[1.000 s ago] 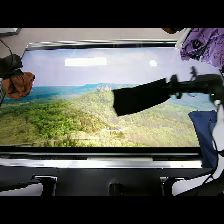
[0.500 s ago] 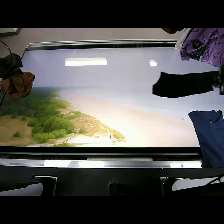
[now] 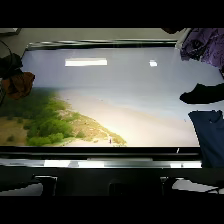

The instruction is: Fold the clothes and pants, and hang the long-sleeved shirts on hangers.

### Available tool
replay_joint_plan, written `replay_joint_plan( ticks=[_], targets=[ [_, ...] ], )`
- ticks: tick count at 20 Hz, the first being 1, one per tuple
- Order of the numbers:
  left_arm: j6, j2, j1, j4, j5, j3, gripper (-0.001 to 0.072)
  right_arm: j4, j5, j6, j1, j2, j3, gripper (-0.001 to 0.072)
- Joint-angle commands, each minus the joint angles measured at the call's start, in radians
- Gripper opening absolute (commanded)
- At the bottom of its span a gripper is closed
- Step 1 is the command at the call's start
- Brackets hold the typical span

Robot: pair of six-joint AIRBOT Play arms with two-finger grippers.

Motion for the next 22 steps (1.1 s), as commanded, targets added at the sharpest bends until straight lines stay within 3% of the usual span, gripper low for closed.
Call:
replay_joint_plan(
  ticks=[1, 9, 16, 22],
  targets=[
    [0.0, 0.0, 0.0, 0.0, 0.0, 0.0, 0.002, -0.109, -0.047, 0.119, -0.006, 0.061, 0.001, 0.0024],
    [0.0, 0.0, 0.0, 0.0, -0.001, 0.0, 0.002, -0.293, -0.21, 0.188, -0.006, 0.137, 0.001, 0.0025],
    [0.0, 0.0, 0.0, 0.001, -0.001, 0.0, 0.002, -0.541, -0.389, 0.003, -0.006, 0.143, -0.037, 0.0026],
    [0.0, 0.0, 0.0, 0.001, -0.001, 0.0, 0.002, -0.698, -0.345, -0.01, -0.006, 0.211, -0.333, 0.0027]
  ],
)
